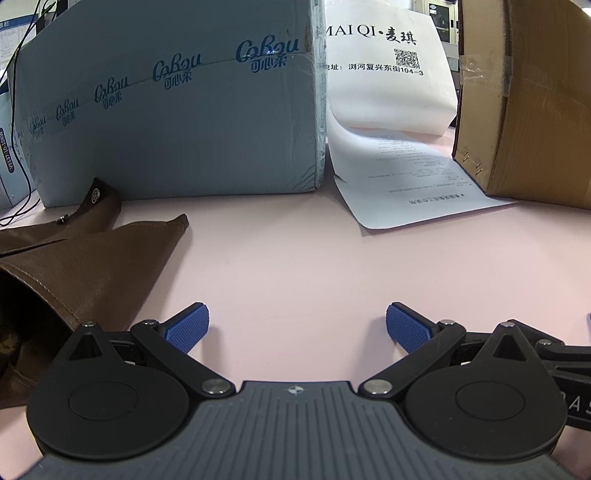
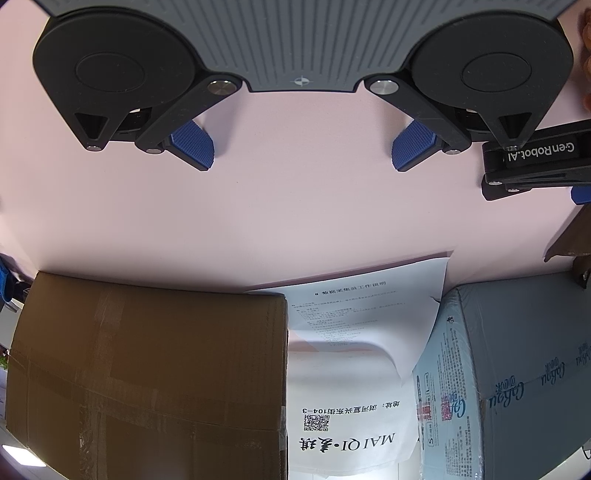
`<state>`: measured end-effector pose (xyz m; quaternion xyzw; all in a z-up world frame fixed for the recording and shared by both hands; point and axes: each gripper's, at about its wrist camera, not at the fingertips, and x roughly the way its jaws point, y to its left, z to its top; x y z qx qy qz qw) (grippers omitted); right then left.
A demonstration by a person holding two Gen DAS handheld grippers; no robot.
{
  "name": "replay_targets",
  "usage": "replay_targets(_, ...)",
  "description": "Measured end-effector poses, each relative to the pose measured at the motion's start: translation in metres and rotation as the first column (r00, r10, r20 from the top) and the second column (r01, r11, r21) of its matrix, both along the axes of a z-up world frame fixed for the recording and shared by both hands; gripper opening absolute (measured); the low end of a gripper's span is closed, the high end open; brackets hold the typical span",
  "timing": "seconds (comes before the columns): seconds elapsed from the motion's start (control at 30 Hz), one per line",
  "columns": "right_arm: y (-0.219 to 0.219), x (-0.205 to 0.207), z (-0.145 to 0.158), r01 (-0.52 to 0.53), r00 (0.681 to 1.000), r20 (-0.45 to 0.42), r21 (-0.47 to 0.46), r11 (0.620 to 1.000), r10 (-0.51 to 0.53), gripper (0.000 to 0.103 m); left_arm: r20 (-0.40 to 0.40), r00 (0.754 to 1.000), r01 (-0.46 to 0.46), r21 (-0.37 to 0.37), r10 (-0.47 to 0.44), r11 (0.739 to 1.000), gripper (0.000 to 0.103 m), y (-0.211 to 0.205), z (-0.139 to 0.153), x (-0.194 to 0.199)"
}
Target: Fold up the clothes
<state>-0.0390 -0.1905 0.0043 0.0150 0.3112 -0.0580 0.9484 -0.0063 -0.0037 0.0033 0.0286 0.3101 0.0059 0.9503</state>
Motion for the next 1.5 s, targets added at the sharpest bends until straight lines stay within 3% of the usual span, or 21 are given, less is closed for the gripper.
replay_targets(0.1, -0.004, -0.009, 0.006, 0.009, 0.997, 0.08, 0.062, 0.998, -0.014, 0.103, 0.091, 0.996, 0.015, -0.009, -0.015, 1.0, 0.099, 0.004, 0.01, -0.015)
replay_targets(0.23, -0.002, -0.026, 0.015, -0.037, 0.977, 0.212, 0.106, 0.994, 0.013, 0.103, 0.306, 0.95, 0.057, 0.03, -0.064, 0.998, 0.099, 0.006, 0.029, -0.049)
replay_targets(0.37, 0.004, -0.043, 0.024, -0.097, 0.94, 0.338, 0.124, 0.988, 0.05, 0.103, 0.397, 0.911, 0.1, 0.056, -0.114, 0.993, 0.099, 0.014, 0.046, -0.075)
replay_targets(0.47, 0.012, -0.053, 0.028, -0.149, 0.91, 0.405, 0.114, 0.982, 0.091, 0.103, 0.456, 0.887, 0.073, 0.019, -0.074, 0.997, 0.1, 0.038, 0.063, -0.096)
replay_targets(0.57, 0.027, -0.053, 0.028, -0.205, 0.904, 0.404, 0.125, 0.971, 0.139, 0.103, 0.473, 0.88, -0.004, -0.09, 0.046, 0.996, 0.103, 0.09, 0.077, -0.121)
replay_targets(0.63, 0.043, -0.049, 0.029, -0.267, 0.897, 0.397, 0.141, 0.953, 0.193, 0.103, 0.492, 0.861, -0.088, -0.107, 0.13, 0.99, 0.103, 0.122, 0.075, -0.135)
replay_targets(0.73, 0.081, -0.04, 0.026, -0.336, 0.885, 0.374, 0.099, 0.937, 0.278, 0.103, 0.503, 0.834, -0.24, -0.036, 0.225, 0.97, 0.103, 0.17, 0.07, -0.155)
replay_targets(0.83, 0.125, -0.032, 0.026, -0.415, 0.855, 0.363, 0.05, 0.908, 0.371, 0.103, 0.493, 0.832, -0.335, 0.078, 0.255, 0.939, 0.103, 0.219, 0.07, -0.171)
replay_targets(0.93, 0.179, -0.025, 0.026, -0.498, 0.813, 0.36, 0.023, 0.867, 0.457, 0.103, 0.474, 0.818, -0.406, 0.077, 0.324, 0.911, 0.103, 0.257, 0.07, -0.179)
replay_targets(1.1, 0.227, -0.028, 0.031, -0.548, 0.78, 0.364, 0.002, 0.837, 0.51, 0.103, 0.399, 0.846, -0.399, 0.03, 0.354, 0.917, 0.103, 0.301, 0.059, -0.179)
replay_targets(1.2, 0.241, -0.026, 0.029, -0.541, 0.781, 0.347, -0.042, 0.84, 0.52, 0.103, 0.383, 0.872, -0.341, 0.025, 0.306, 0.94, 0.103, 0.312, 0.048, -0.169)
replay_targets(1.27, 0.24, -0.025, 0.027, -0.543, 0.786, 0.324, -0.046, 0.839, 0.526, 0.103, 0.376, 0.873, -0.343, 0.017, 0.312, 0.939, 0.103, 0.316, 0.038, -0.16)
replay_targets(1.37, 0.227, -0.022, 0.027, -0.547, 0.794, 0.323, 0.011, 0.837, 0.515, 0.103, 0.321, 0.893, -0.329, -0.013, 0.316, 0.944, 0.103, 0.313, 0.029, -0.143)
replay_targets(1.43, 0.226, -0.018, 0.026, -0.563, 0.792, 0.306, 0.029, 0.826, 0.529, 0.101, 0.292, 0.908, -0.301, -0.038, 0.299, 0.953, 0.093, 0.313, 0.027, -0.137)
replay_targets(1.5, 0.228, -0.014, 0.025, -0.572, 0.789, 0.288, 0.025, 0.82, 0.542, 0.09, 0.282, 0.915, -0.288, -0.044, 0.288, 0.957, 0.083, 0.31, 0.026, -0.134)
